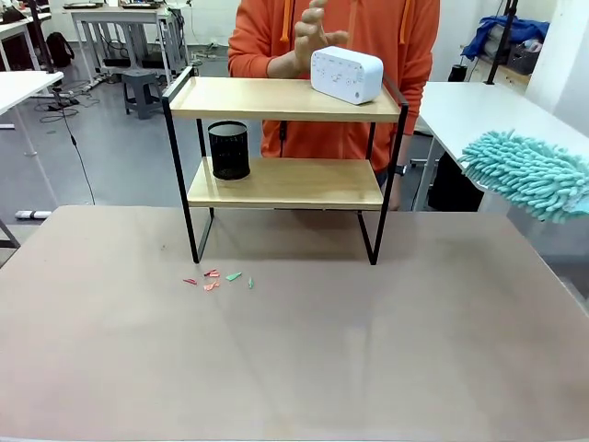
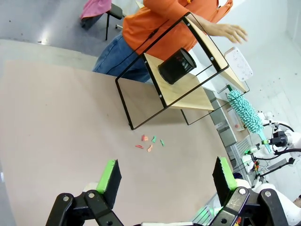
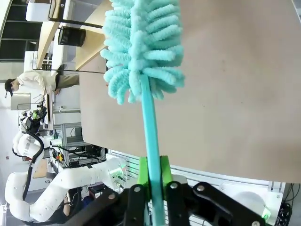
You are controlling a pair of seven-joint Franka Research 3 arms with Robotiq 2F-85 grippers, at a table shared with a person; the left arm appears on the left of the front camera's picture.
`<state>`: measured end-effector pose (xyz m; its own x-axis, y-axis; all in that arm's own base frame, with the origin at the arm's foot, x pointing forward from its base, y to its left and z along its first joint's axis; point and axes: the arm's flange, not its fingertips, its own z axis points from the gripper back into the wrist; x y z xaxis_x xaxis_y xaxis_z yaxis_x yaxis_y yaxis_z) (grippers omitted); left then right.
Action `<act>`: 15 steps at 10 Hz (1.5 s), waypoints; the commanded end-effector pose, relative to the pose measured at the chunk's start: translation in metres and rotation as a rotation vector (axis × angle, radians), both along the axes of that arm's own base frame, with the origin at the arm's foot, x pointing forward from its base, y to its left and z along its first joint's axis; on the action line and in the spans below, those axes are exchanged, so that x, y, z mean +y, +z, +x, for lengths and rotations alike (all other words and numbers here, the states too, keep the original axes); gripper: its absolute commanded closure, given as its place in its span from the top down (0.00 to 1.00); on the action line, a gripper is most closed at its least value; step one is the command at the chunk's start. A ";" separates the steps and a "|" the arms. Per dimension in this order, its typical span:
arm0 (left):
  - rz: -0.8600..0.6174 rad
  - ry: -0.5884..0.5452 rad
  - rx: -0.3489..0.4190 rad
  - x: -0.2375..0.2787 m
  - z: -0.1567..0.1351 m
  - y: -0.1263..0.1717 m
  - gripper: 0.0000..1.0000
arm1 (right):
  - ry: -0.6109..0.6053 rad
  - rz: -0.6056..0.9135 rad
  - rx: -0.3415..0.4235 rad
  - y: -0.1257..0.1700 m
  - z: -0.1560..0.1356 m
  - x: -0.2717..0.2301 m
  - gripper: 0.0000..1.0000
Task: Clean the shelf.
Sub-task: Hand the Duster back to the human.
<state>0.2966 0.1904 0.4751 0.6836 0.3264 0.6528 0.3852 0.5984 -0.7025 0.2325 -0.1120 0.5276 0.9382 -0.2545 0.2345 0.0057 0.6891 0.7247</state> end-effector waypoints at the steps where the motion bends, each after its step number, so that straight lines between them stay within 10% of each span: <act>1: -0.007 -0.002 -0.030 -0.001 0.001 -0.001 1.00 | -0.024 -0.014 0.016 -0.001 0.001 0.001 0.13; 5: 0.000 0.000 0.000 0.000 0.000 0.000 1.00 | 0.000 -0.007 0.005 -0.001 0.000 -0.001 0.13; 7: -0.015 -0.240 -0.199 -0.055 0.005 0.067 1.00 | 0.026 0.126 -0.281 0.066 -0.021 -0.024 0.13; 10: -0.066 -0.581 -0.348 -0.152 0.015 0.136 1.00 | 0.699 0.087 -0.442 0.149 -0.055 0.039 0.13; 12: -0.063 -0.713 -0.360 -0.190 0.021 0.154 1.00 | 1.070 0.028 -0.411 0.153 -0.072 0.080 0.13; 15: 0.042 -0.818 -0.303 -0.229 0.019 0.139 1.00 | 1.277 -0.145 -0.302 0.142 -0.074 0.143 0.13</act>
